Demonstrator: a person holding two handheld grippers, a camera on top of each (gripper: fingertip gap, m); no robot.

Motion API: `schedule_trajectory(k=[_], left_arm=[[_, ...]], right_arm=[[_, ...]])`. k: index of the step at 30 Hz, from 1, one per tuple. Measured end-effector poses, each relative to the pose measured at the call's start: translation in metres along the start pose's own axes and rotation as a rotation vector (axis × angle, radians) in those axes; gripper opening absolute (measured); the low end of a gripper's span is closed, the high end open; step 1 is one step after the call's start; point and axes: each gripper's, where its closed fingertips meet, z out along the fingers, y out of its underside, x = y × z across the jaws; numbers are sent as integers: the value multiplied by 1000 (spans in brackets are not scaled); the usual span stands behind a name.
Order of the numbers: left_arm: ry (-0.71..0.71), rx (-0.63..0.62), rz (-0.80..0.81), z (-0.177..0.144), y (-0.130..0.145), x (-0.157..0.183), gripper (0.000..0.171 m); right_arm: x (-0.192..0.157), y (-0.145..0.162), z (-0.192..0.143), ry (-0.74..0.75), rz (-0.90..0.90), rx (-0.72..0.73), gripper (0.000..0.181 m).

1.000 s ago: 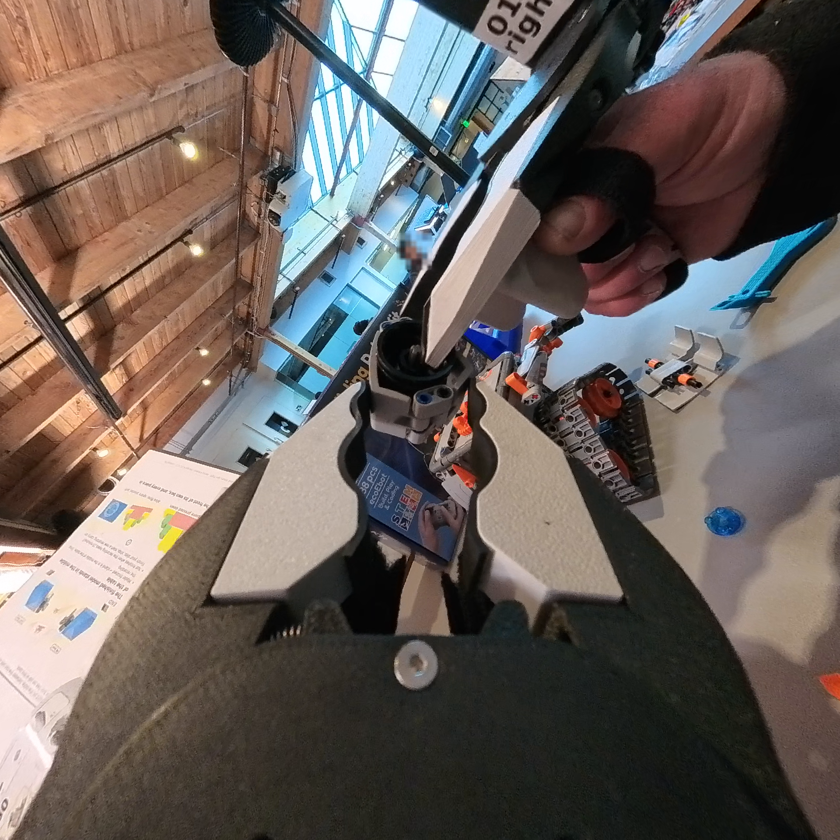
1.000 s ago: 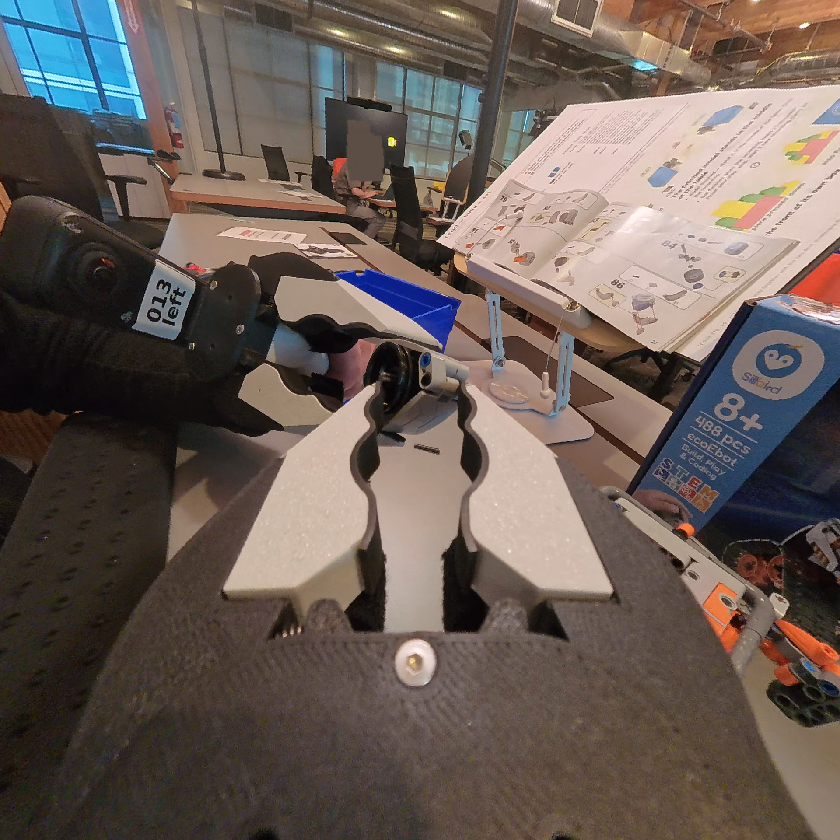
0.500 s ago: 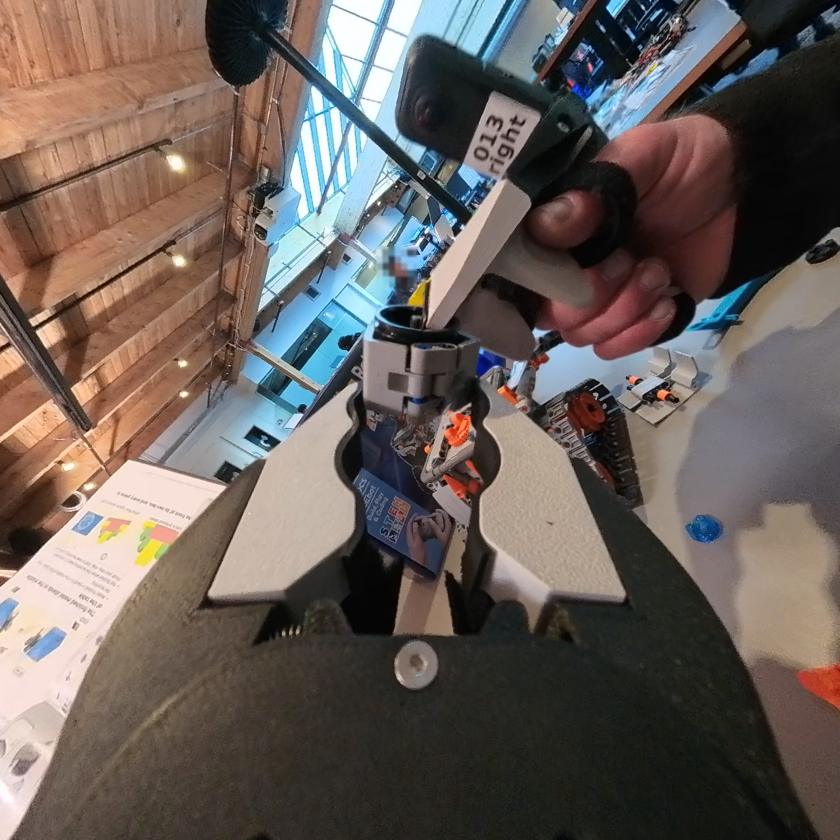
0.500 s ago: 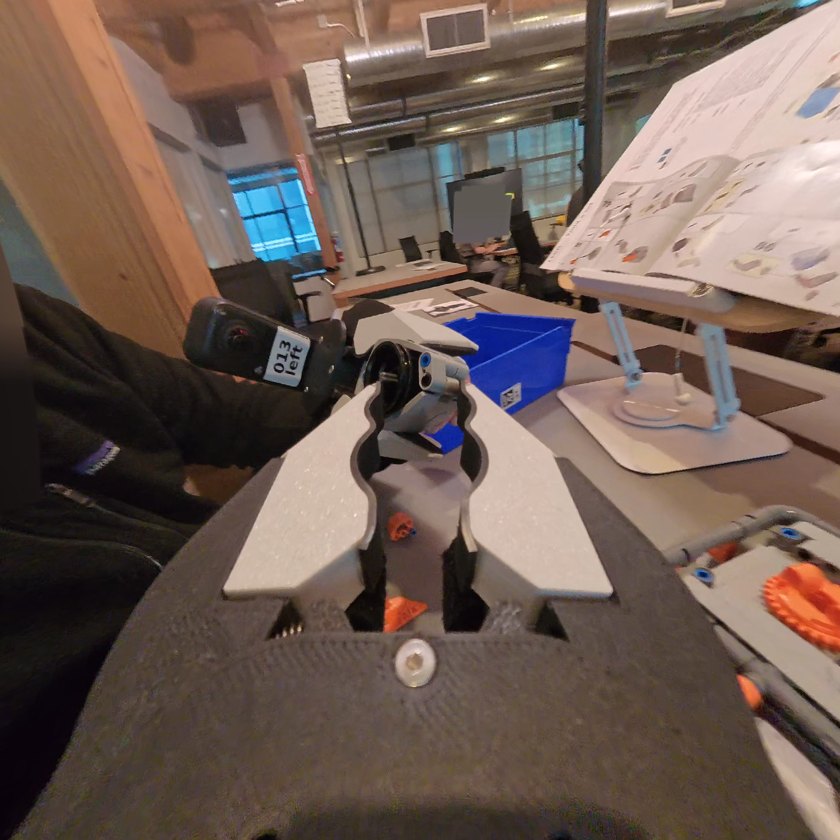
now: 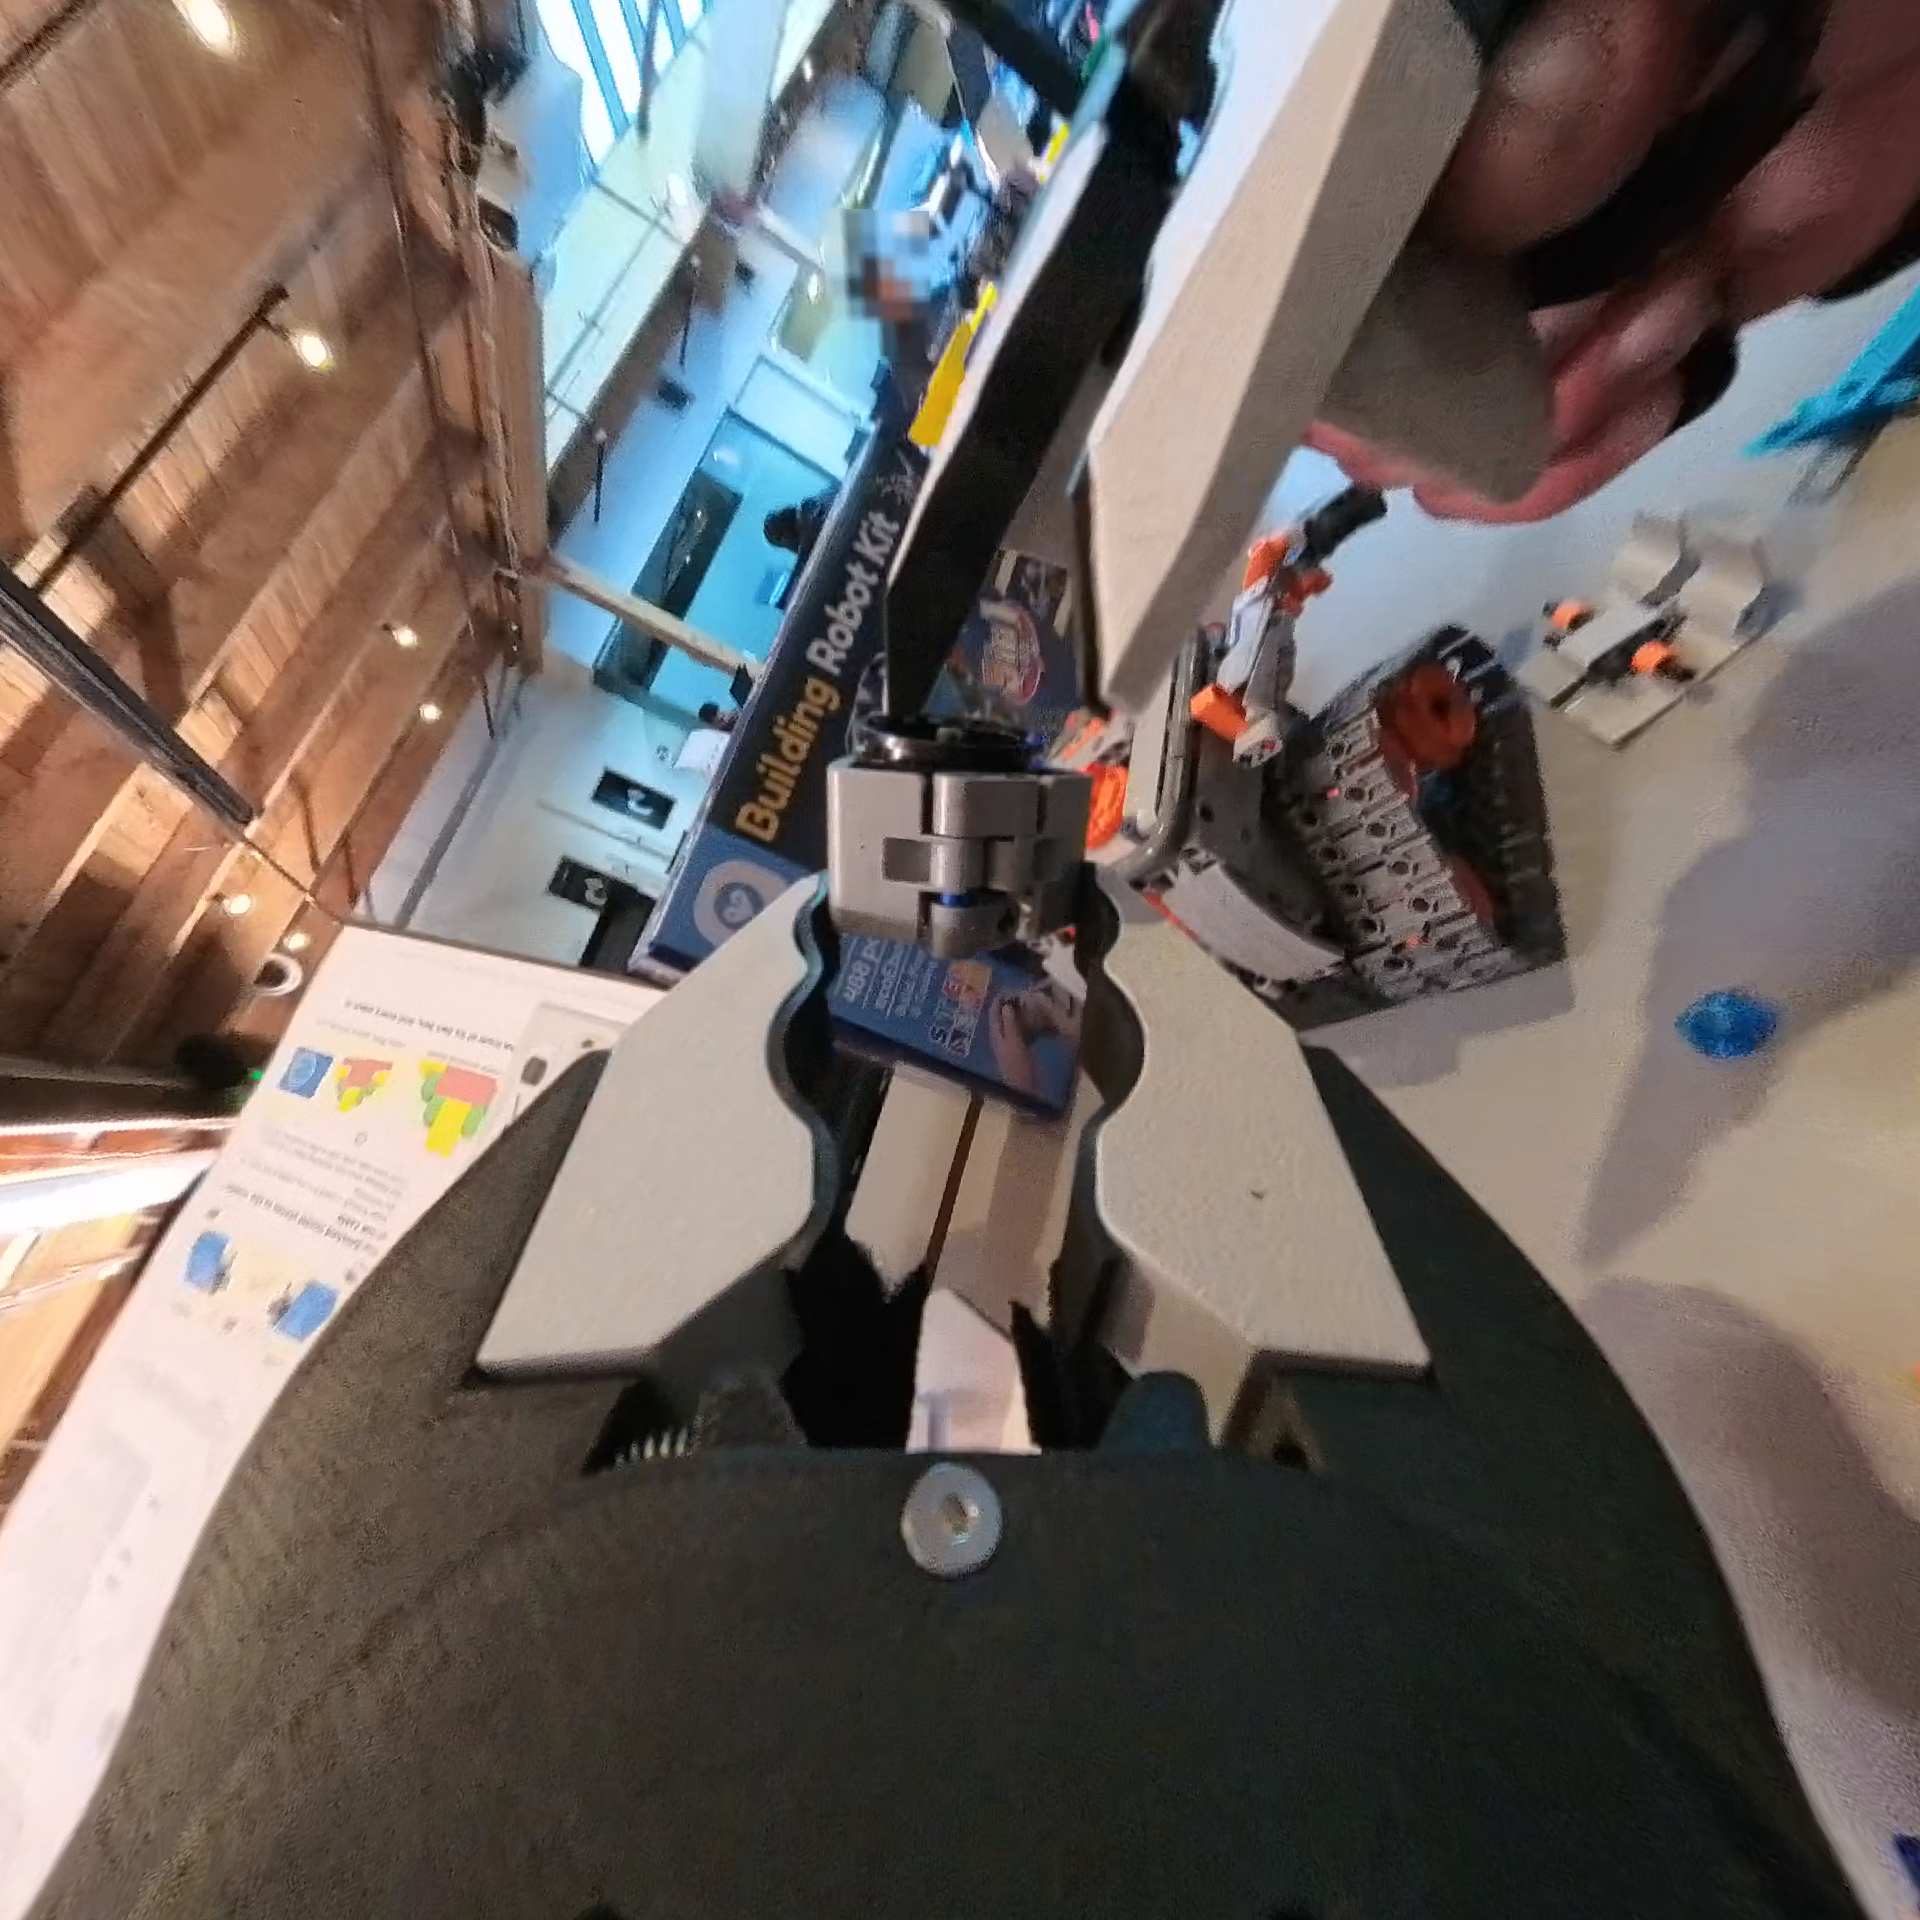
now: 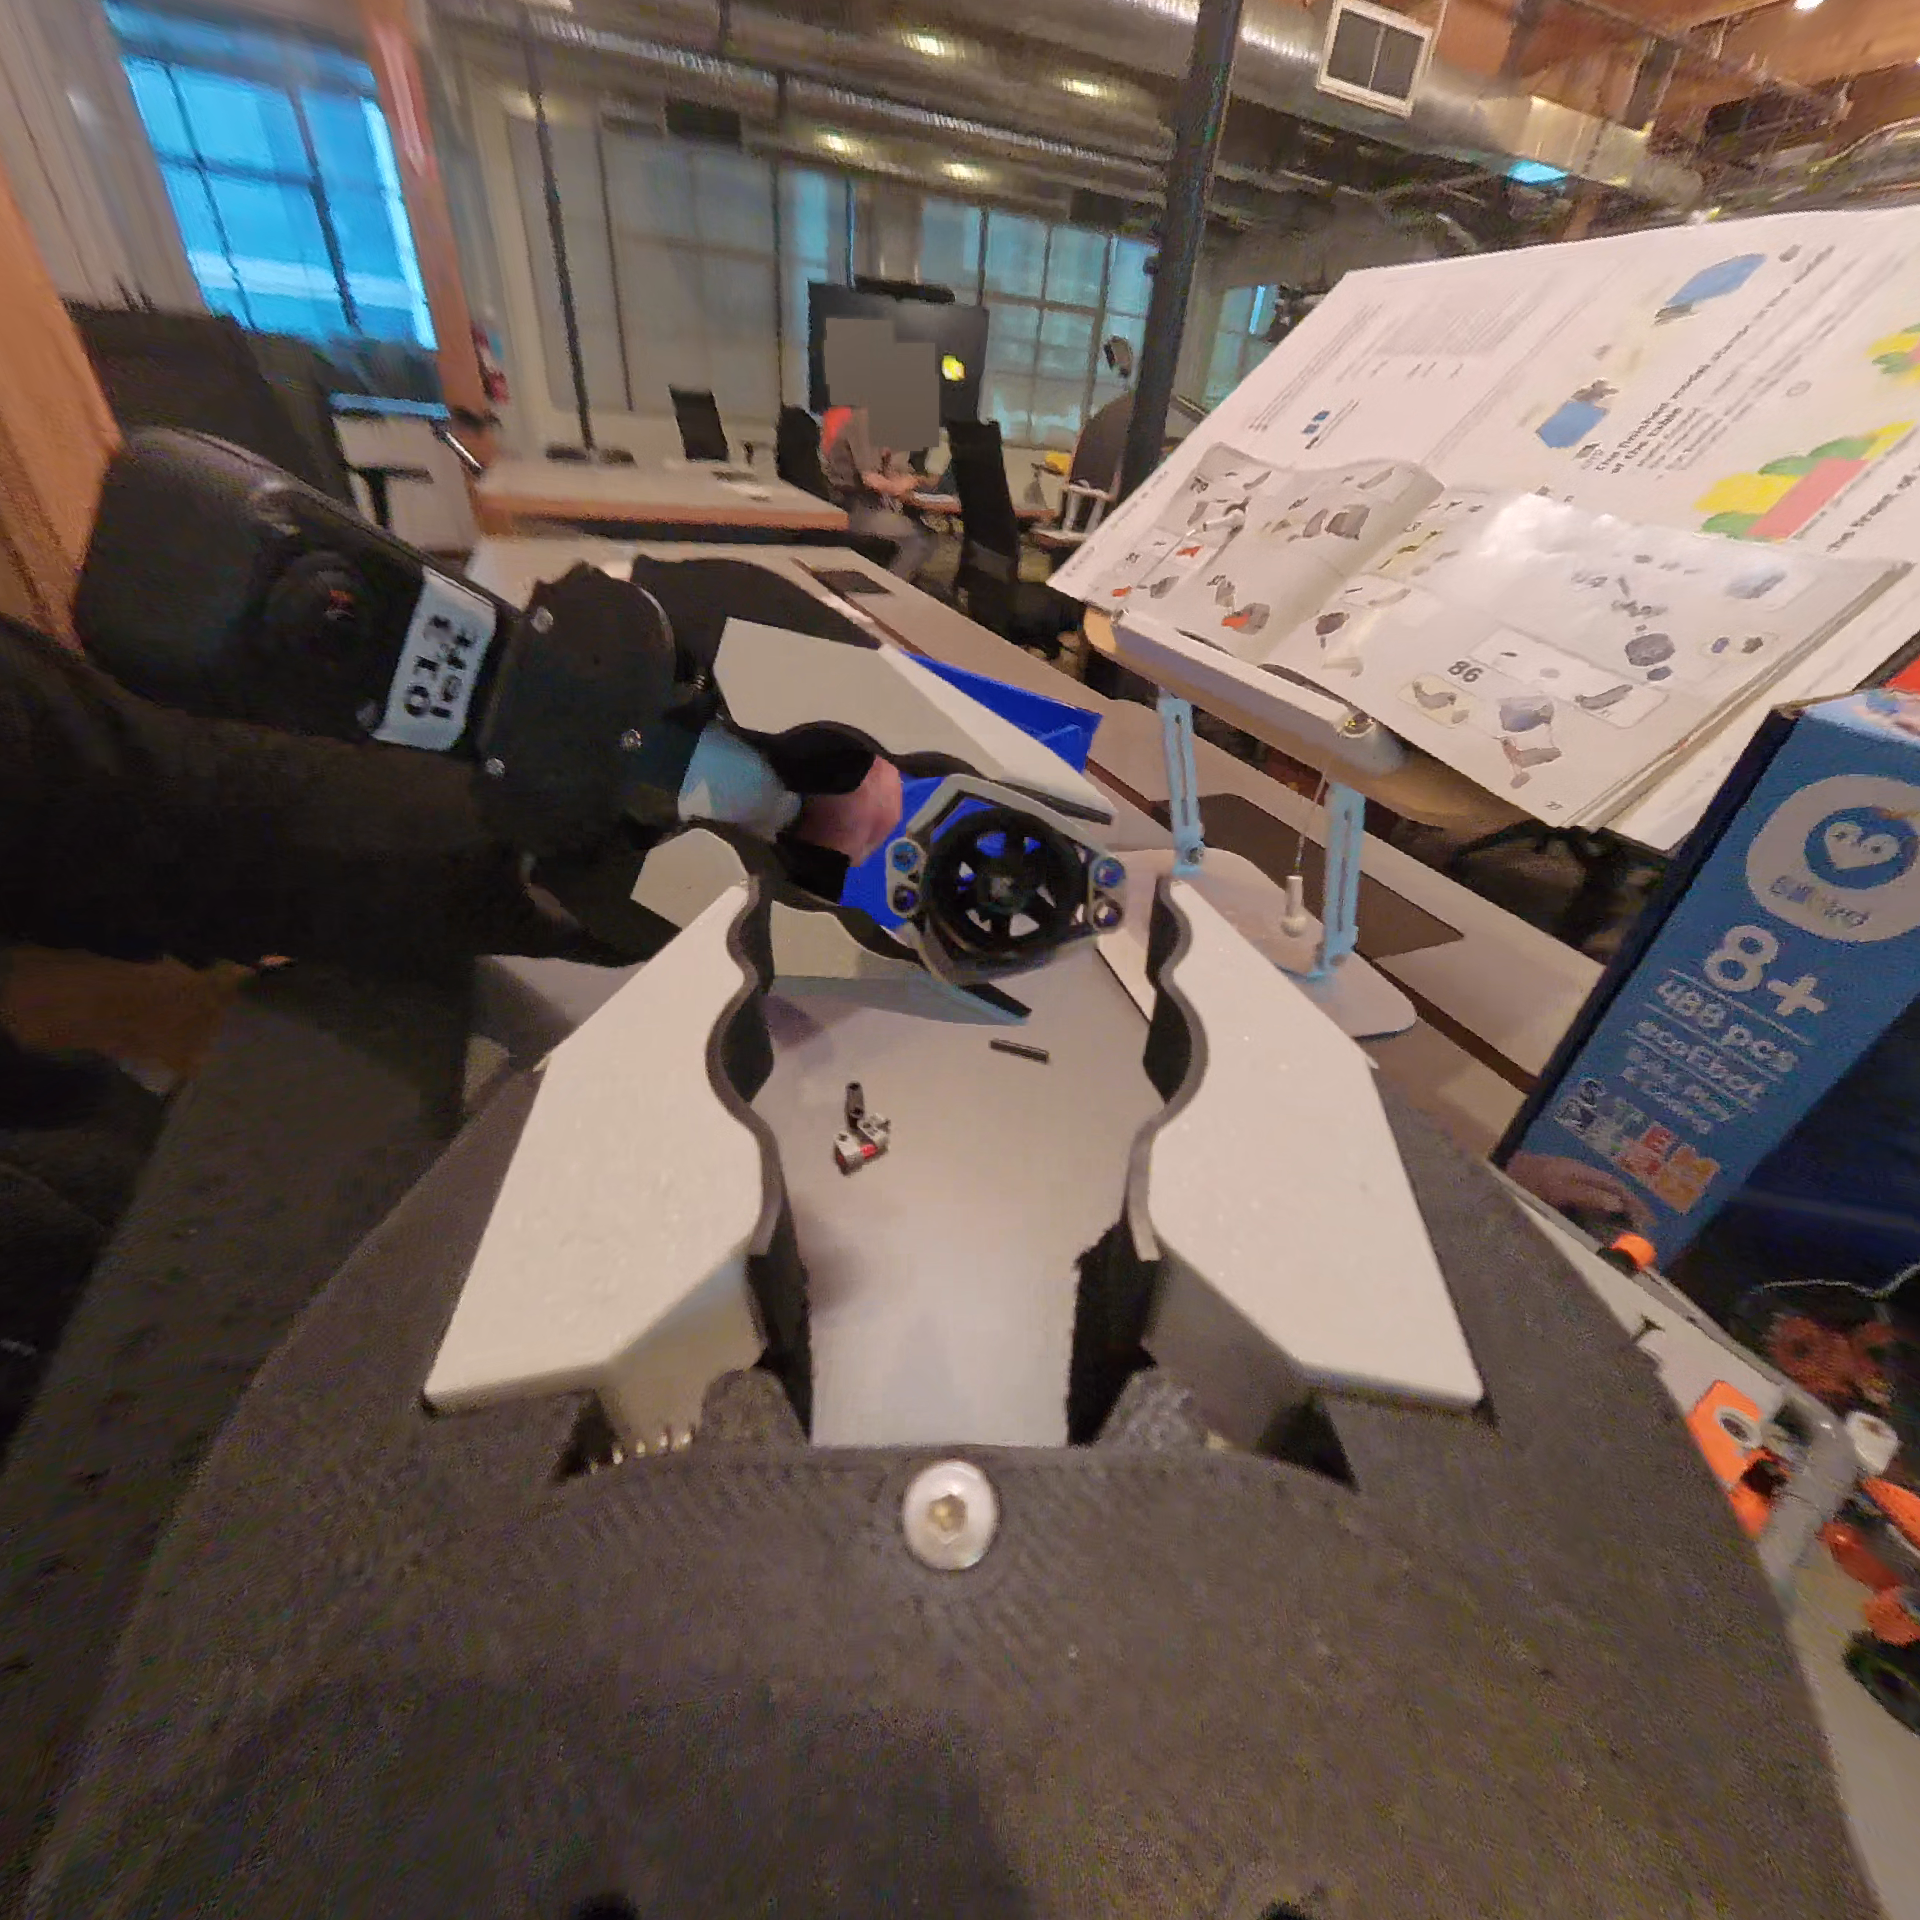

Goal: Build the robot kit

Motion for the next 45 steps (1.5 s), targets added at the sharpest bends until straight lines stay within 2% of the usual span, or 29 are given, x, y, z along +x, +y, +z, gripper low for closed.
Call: schedule_trajectory(k=[3,6,7,12,15,18,34,45], left_arm=[[14,-63,84,2,1,9,42],[29,-118,130,4,-1,17,42],[34,-125,125,4,-3,18,42],[21,8,64,-4,-25,8,43],[32,46,43,-8,-30,6,41],[30,71,37,-10,-35,5,46],[87,108,-21,-10,-35,11,42],[156,125,-165,-12,-37,11,42]], right_arm=[[5,14,8,58,-11,-77,69],[10,24,11,56,56,-106,51],[10,24,10,35,77,-100,50],[2,4,1,-103,209,38,50],[-2,-5,-4,-207,312,121,50],[-6,-4,-2,-271,359,138,49],[-15,-3,-1,-330,362,149,50],[-16,0,2,-310,314,130,50]])
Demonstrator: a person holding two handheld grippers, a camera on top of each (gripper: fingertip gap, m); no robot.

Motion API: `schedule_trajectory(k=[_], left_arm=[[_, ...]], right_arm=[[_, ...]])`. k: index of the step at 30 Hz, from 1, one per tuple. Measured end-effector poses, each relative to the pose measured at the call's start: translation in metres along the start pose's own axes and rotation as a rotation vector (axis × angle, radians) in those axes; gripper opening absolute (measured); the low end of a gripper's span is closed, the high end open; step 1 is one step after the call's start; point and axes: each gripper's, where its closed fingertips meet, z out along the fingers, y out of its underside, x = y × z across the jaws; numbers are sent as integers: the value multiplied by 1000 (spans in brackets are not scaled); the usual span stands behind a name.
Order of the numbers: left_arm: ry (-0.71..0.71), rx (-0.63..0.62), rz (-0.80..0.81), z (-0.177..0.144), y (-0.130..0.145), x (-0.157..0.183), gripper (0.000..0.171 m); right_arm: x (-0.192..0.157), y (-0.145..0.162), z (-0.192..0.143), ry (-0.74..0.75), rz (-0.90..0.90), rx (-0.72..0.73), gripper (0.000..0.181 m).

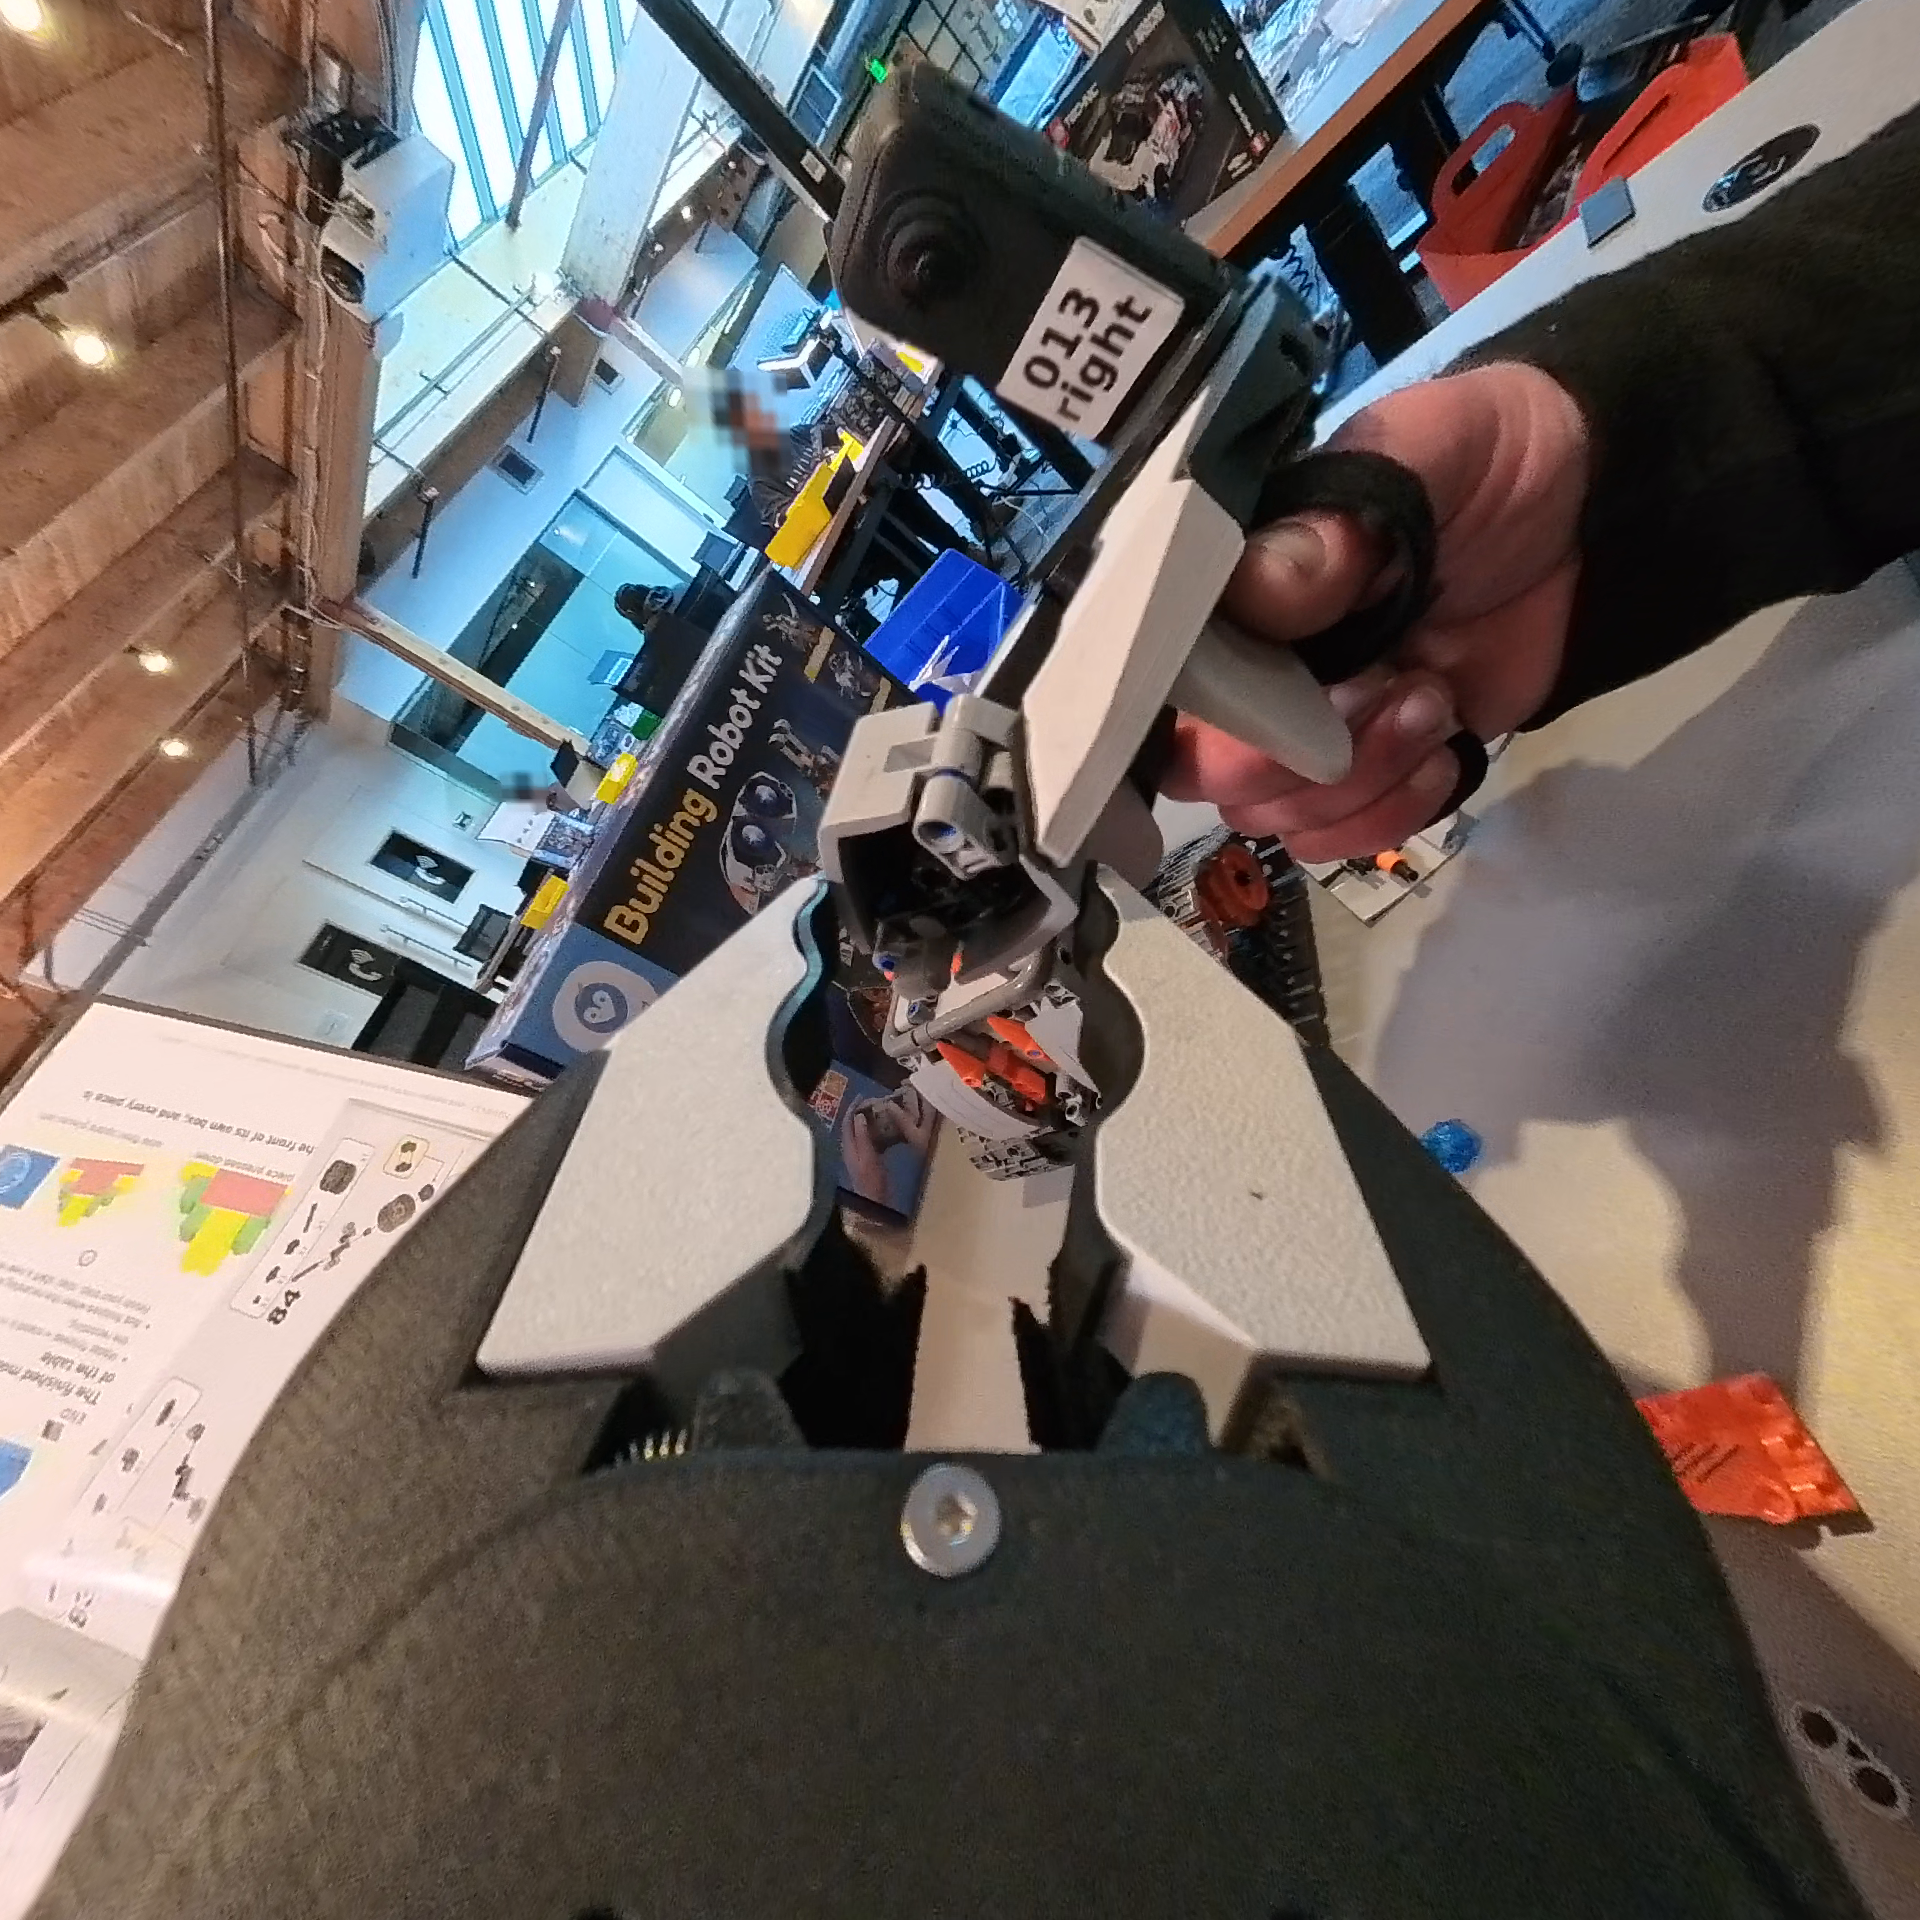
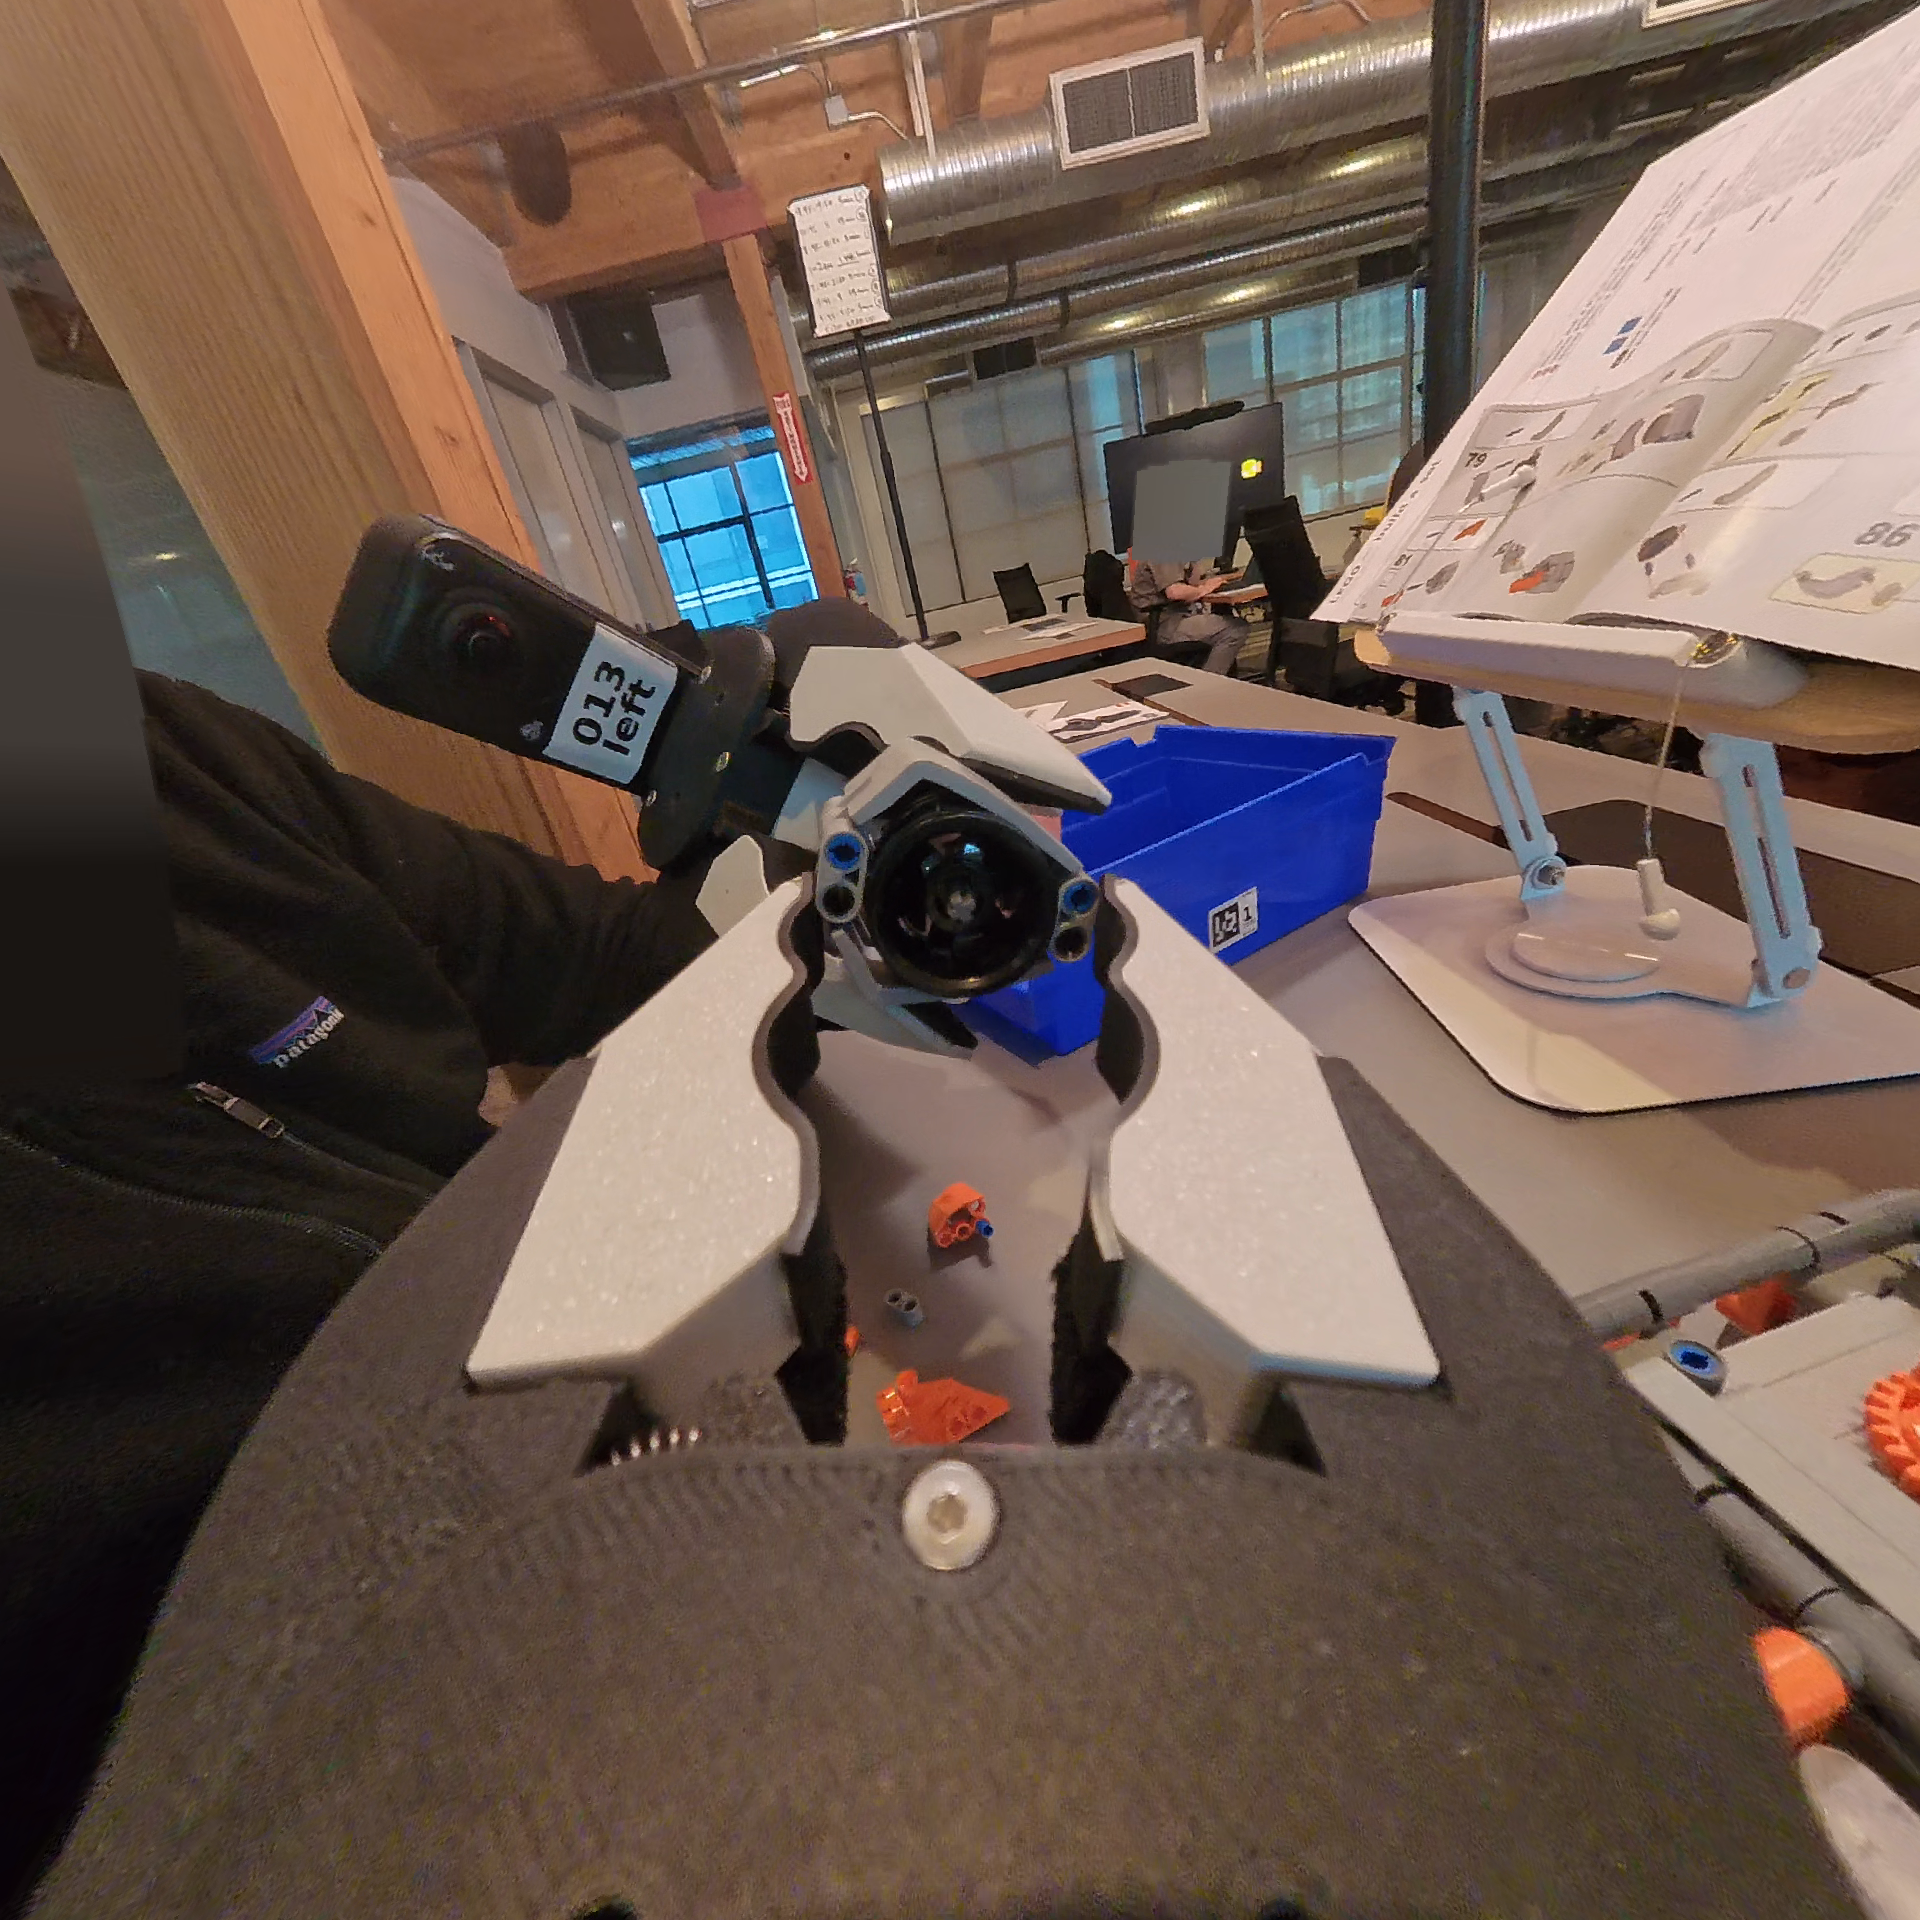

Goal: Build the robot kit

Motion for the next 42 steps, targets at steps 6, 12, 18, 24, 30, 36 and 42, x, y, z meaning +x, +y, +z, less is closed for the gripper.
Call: schedule_trajectory(k=[6,12,18,24,30,36,42], left_arm=[[2,3,-9,0,0,0,43],[24,4,-50,1,1,2,42],[52,27,-128,2,0,3,43],[56,31,-130,2,1,3,43],[52,26,-82,3,2,4,48],[42,28,-62,2,3,3,38],[62,26,-159,4,6,4,37]], right_arm=[[0,1,0,11,-15,-13,49],[2,-1,-1,38,-50,-10,50],[3,-1,-2,81,-114,-33,48],[4,-1,-2,79,-102,-31,48],[5,-3,-4,62,-59,-22,48],[1,0,-4,2,20,-26,48],[5,-1,-4,35,-5,-13,48]])
